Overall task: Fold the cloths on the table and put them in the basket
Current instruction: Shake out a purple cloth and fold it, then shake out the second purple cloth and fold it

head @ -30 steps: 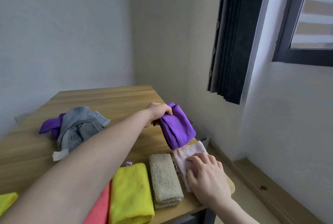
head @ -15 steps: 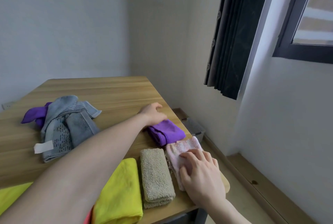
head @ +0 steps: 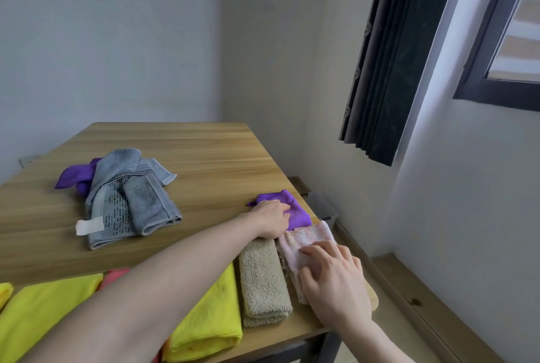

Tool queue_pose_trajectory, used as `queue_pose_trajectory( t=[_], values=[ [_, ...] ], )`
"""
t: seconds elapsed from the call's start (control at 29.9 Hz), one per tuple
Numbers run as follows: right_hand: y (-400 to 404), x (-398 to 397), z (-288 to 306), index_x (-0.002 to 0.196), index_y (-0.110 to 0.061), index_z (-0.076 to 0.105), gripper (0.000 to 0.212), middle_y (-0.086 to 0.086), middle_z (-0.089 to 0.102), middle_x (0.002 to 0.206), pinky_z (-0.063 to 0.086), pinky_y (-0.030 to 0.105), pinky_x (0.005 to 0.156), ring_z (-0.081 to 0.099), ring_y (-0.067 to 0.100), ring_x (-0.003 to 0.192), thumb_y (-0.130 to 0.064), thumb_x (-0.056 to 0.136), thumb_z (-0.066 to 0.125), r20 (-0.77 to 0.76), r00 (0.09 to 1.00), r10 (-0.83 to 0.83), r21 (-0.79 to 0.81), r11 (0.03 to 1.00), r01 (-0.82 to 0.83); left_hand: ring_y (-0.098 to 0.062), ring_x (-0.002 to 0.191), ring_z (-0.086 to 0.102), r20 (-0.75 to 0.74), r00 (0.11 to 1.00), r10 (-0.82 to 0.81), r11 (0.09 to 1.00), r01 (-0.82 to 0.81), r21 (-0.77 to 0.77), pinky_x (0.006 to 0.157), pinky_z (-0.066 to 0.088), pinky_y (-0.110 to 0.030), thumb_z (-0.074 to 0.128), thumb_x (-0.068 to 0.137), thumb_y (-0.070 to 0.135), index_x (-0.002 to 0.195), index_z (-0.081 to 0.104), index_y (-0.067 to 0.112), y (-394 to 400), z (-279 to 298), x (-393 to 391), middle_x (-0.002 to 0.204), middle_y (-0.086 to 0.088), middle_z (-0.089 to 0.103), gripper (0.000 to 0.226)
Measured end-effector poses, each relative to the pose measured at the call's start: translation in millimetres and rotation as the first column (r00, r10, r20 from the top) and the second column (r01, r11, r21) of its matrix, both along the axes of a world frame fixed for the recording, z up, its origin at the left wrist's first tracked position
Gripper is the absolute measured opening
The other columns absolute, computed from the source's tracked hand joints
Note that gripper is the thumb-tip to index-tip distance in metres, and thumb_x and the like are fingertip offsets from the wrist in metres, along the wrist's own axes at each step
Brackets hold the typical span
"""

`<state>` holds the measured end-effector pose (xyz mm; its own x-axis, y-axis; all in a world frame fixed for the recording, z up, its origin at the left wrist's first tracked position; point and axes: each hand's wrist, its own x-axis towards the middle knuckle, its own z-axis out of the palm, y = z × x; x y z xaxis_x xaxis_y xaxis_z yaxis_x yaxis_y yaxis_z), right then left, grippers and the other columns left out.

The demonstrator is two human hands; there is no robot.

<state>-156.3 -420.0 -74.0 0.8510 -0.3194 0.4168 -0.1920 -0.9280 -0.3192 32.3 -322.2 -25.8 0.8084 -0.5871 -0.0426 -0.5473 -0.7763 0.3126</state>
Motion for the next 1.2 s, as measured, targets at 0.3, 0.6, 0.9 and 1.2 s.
queue_pose_trajectory(
  t=[0.3,0.6,0.9,1.2],
  values=[
    [-1,-3,1,0.111,-0.045,0.069,0.038,-0.031,0.057,0.113,0.034,0.026,0.093,0.046,0.003,0.108,-0.047,0.082,0.044,0.014,1.000,-0.019,0.033,0.999,0.018,-0.029,0.150,0.028,-0.011,0.999,-0.033,0.997,0.032,-0.071,0.123,0.019,-0.038,0.031,0.108,0.030,0.155,0.037,0.015,3,4,-6,0.161,-0.013,0.035,0.050],
    [10,-7,30,0.112,-0.042,0.064,0.032,-0.017,0.059,0.119,0.036,0.032,0.087,0.047,0.014,0.101,-0.046,0.089,0.042,-0.172,0.985,0.011,-0.026,1.000,-0.015,-0.026,0.142,0.040,0.105,0.994,0.031,0.998,-0.025,-0.066,0.117,0.031,-0.034,0.048,0.098,0.028,0.143,0.052,0.024,121,39,-22,0.155,-0.002,0.044,0.045],
    [98,30,66,0.113,-0.039,0.063,0.028,-0.011,0.057,0.123,0.040,0.032,0.090,0.051,0.021,0.115,-0.039,0.086,0.056,-0.155,0.979,0.130,0.050,0.991,-0.124,-0.021,0.139,0.043,0.121,0.954,0.275,0.961,-0.274,-0.032,0.112,0.037,-0.035,0.057,0.093,0.028,0.137,0.055,0.024,288,38,-21,0.150,0.002,0.045,0.044],
    [217,73,51,0.128,-0.033,0.058,0.042,-0.010,0.051,0.133,0.040,0.034,0.103,0.046,0.020,0.125,-0.035,0.086,0.058,-0.152,0.903,0.403,0.042,0.915,-0.401,-0.023,0.132,0.048,0.059,0.910,0.410,0.911,-0.406,-0.071,0.111,0.037,-0.030,0.061,0.091,0.028,0.136,0.056,0.021,384,11,-13,0.144,-0.004,0.047,0.046]
  ],
)
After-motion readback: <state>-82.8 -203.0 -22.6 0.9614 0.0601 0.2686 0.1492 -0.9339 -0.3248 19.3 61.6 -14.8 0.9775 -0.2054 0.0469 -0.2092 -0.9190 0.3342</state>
